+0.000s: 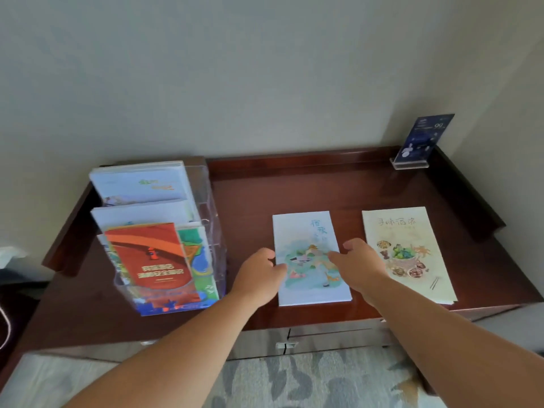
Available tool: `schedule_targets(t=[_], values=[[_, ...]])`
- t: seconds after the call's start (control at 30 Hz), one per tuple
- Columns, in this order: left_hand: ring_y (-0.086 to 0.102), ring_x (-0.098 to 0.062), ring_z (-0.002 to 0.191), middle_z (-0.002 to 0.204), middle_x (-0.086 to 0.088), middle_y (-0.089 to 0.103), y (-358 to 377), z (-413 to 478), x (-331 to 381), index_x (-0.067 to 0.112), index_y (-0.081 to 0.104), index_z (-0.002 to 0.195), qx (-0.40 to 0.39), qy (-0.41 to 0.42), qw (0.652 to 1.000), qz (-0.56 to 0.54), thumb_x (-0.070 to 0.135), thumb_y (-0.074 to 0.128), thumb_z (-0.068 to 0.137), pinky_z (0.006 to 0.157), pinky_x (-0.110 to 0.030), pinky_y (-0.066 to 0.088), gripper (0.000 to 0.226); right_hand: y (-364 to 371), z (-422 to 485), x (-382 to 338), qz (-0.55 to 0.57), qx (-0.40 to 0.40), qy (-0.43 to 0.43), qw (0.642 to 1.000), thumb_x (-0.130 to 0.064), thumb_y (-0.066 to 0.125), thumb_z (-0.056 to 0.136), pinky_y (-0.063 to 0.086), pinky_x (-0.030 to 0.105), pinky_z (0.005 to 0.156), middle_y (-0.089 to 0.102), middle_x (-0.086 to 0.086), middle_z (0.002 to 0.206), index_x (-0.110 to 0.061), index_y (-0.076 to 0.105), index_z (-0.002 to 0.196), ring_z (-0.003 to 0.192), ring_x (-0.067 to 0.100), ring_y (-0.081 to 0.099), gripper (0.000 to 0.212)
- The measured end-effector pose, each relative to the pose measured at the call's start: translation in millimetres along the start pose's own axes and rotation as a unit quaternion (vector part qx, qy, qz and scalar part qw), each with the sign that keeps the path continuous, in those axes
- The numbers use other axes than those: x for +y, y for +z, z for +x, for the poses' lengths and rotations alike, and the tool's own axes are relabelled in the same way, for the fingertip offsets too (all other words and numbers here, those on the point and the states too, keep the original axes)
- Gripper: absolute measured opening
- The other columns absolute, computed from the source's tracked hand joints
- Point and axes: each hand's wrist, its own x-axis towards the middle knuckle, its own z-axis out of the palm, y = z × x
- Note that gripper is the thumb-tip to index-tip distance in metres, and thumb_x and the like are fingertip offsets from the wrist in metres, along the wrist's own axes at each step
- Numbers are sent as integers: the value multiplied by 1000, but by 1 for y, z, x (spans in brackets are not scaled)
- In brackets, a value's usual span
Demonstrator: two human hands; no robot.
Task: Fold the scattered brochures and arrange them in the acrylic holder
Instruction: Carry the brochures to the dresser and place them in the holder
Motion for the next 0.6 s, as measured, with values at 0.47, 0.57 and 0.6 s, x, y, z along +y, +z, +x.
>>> schedule_targets(t=[0.47,0.57,0.6], values=[[48,-27,79,92,-17,56,29,52,35,-2,61,98,45,-258,927,-267,9,53,90,70,-34,38,15,0,47,10,224,-180,157,945,-26,60,90,59,40,72,75,2,93,-19,64,98,86,20,71,11],[58,-32,88,101,-17,63,34,50,46,3,62,99,12,-228,937,-264,7,48,94,75,-36,46,15,-2,46,17,235,-184,162,940,-23,59,91,58,38,72,74,-1,94,-23,62,98,84,17,71,8],[63,-36,94,105,-16,66,34,47,51,7,64,99,8,-212,937,-277,7,48,94,81,-39,51,16,-4,47,17,235,-178,161,942,-22,59,91,58,38,72,74,0,95,-23,62,98,85,17,70,8]])
